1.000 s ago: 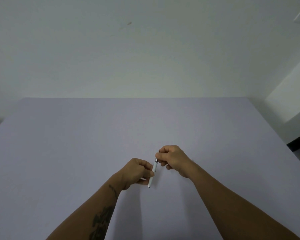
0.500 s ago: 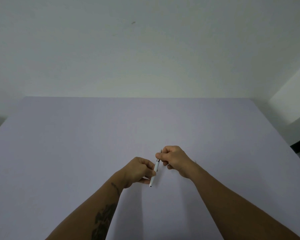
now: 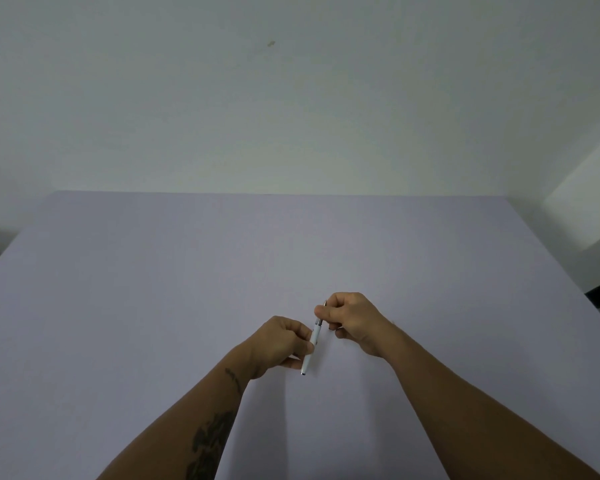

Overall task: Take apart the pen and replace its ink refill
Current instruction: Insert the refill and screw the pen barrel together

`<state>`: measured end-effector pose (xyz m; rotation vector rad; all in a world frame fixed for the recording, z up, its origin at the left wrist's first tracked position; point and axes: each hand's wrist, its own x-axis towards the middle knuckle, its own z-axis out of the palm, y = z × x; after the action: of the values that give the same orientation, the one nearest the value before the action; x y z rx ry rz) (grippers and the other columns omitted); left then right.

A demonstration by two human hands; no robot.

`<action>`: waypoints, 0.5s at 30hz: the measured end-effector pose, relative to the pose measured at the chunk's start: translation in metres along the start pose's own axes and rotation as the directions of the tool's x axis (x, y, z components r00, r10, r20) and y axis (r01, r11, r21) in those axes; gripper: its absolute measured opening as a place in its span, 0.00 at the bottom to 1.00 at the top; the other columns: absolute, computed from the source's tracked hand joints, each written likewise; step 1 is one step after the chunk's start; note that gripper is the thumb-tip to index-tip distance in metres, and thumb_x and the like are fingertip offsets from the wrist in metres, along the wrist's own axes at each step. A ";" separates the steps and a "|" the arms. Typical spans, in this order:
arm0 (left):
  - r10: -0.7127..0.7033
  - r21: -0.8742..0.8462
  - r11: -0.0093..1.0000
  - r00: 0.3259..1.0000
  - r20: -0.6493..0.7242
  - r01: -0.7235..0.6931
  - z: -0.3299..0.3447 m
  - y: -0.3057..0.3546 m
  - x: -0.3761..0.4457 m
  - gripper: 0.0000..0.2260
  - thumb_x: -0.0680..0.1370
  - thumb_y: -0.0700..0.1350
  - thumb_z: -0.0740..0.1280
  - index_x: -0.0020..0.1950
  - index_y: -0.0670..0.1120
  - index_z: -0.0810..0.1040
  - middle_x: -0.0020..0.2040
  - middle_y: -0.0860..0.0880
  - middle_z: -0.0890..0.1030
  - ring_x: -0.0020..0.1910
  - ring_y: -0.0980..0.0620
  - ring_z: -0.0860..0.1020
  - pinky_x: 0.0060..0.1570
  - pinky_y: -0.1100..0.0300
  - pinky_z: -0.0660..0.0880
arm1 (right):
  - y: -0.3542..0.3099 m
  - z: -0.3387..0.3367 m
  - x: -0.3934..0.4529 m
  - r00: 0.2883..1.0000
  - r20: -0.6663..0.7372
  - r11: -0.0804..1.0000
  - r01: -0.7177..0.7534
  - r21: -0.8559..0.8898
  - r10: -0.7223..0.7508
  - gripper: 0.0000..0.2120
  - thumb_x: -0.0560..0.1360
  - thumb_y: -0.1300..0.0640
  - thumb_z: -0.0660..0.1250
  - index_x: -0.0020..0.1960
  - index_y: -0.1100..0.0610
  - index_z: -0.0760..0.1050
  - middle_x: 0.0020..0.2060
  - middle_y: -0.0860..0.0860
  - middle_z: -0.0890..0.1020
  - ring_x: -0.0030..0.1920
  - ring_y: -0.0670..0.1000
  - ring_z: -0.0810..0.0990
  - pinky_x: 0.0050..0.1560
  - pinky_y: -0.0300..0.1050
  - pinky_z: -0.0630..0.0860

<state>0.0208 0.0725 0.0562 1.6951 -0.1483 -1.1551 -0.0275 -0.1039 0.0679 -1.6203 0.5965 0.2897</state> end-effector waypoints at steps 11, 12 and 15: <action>-0.002 -0.002 1.000 1.000 0.017 0.002 0.003 0.004 0.000 0.06 0.73 0.33 0.68 0.41 0.41 0.83 0.38 0.46 0.81 0.37 0.51 0.80 0.40 0.57 0.82 | -0.002 -0.011 -0.008 0.996 0.089 0.990 -0.035 0.134 0.023 0.08 0.77 0.62 0.67 0.48 0.59 0.85 0.38 0.51 0.84 0.36 0.48 0.78 0.35 0.40 0.75; 0.000 0.003 1.000 1.000 0.020 0.000 0.004 0.004 -0.001 0.06 0.73 0.33 0.68 0.41 0.41 0.83 0.38 0.46 0.81 0.36 0.51 0.80 0.40 0.57 0.82 | -0.002 -0.010 -0.008 0.997 0.073 0.992 -0.035 0.120 0.026 0.07 0.77 0.63 0.67 0.46 0.59 0.85 0.38 0.52 0.83 0.36 0.48 0.77 0.35 0.40 0.75; -0.001 0.019 1.000 1.000 0.024 0.000 0.007 0.003 -0.002 0.06 0.74 0.33 0.68 0.42 0.41 0.83 0.38 0.46 0.80 0.37 0.50 0.79 0.40 0.57 0.82 | 0.001 -0.007 -0.008 0.999 0.015 0.997 -0.032 0.064 0.031 0.06 0.76 0.61 0.70 0.40 0.59 0.80 0.41 0.57 0.81 0.37 0.50 0.76 0.35 0.41 0.73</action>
<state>0.0160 0.0677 0.0597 1.6983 -0.1743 -1.1778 -0.0354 -0.1088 0.0723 -1.5474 0.6156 0.3018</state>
